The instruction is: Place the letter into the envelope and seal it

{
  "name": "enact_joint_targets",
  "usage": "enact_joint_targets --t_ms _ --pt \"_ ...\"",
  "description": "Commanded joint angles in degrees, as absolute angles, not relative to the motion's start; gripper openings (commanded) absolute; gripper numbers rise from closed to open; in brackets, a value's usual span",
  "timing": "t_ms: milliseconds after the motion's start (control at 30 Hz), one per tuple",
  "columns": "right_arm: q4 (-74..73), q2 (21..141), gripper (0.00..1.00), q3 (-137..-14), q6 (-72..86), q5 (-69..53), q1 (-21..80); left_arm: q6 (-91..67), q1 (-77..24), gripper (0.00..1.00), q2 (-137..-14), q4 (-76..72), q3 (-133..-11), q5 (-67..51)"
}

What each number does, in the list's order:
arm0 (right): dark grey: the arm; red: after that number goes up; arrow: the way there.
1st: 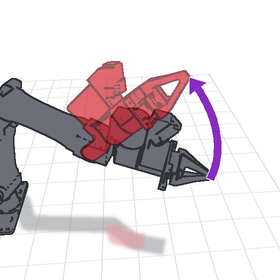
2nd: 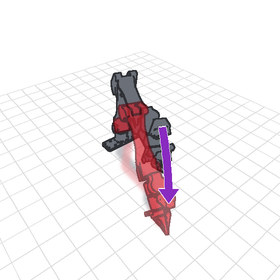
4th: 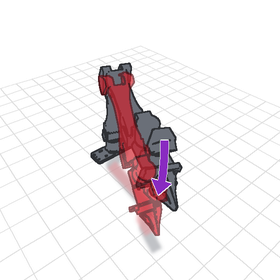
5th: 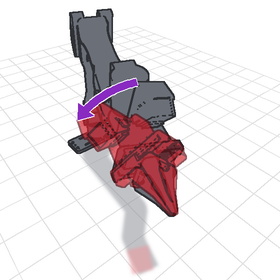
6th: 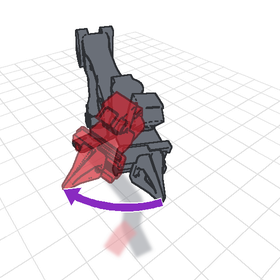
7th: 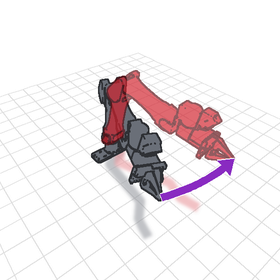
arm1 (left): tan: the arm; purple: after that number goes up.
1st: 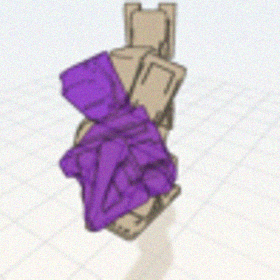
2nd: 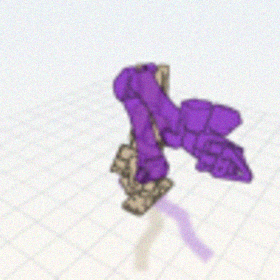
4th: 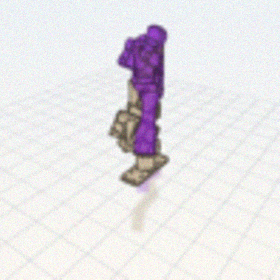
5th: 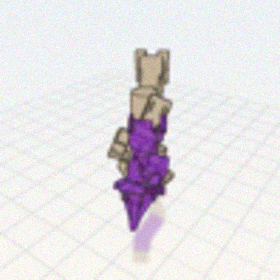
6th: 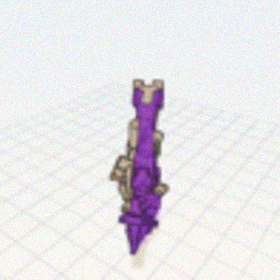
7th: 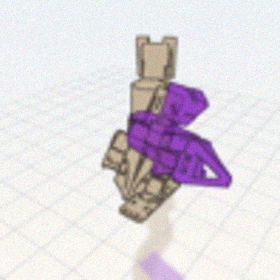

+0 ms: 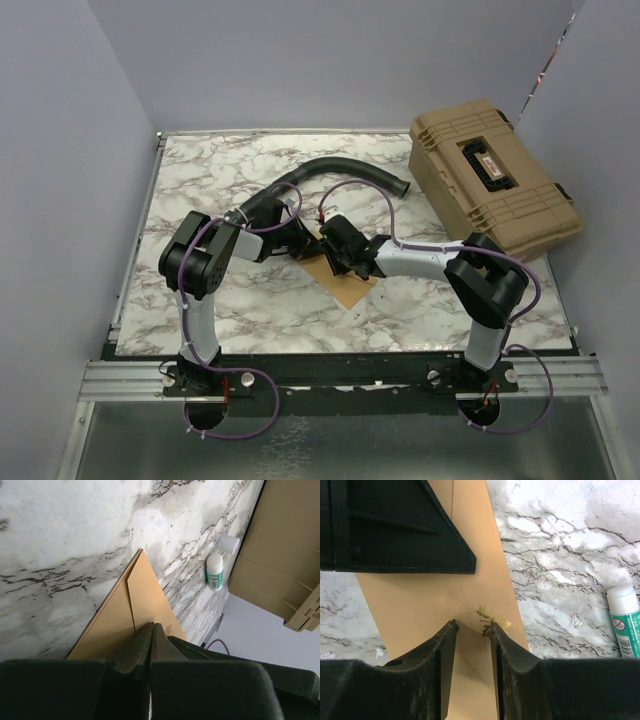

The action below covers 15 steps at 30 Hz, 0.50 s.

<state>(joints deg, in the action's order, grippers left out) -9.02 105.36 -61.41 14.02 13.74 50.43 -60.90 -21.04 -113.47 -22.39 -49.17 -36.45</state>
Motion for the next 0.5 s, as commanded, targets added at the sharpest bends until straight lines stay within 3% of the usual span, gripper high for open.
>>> enact_joint_targets --t_ms 0,233,367,467 --pt "-21.15 108.8 0.36 -57.65 14.28 9.18 51.77 -57.01 -19.78 0.0 -118.3 -9.56 -46.1 -26.51" --pt "-24.12 105.36 0.29 -56.75 17.97 12.0 51.68 -56.6 -19.78 0.0 -118.38 -9.56 -46.28 -27.15" --pt "-27.39 104.07 0.22 -60.92 19.46 15.86 50.98 -56.13 -19.8 0.0 -118.55 -9.52 -46.49 -27.48" --pt "-29.23 103.02 0.22 -65.26 22.34 18.77 50.1 -55.99 -19.8 0.0 -118.97 -9.55 -46.67 -28.06"
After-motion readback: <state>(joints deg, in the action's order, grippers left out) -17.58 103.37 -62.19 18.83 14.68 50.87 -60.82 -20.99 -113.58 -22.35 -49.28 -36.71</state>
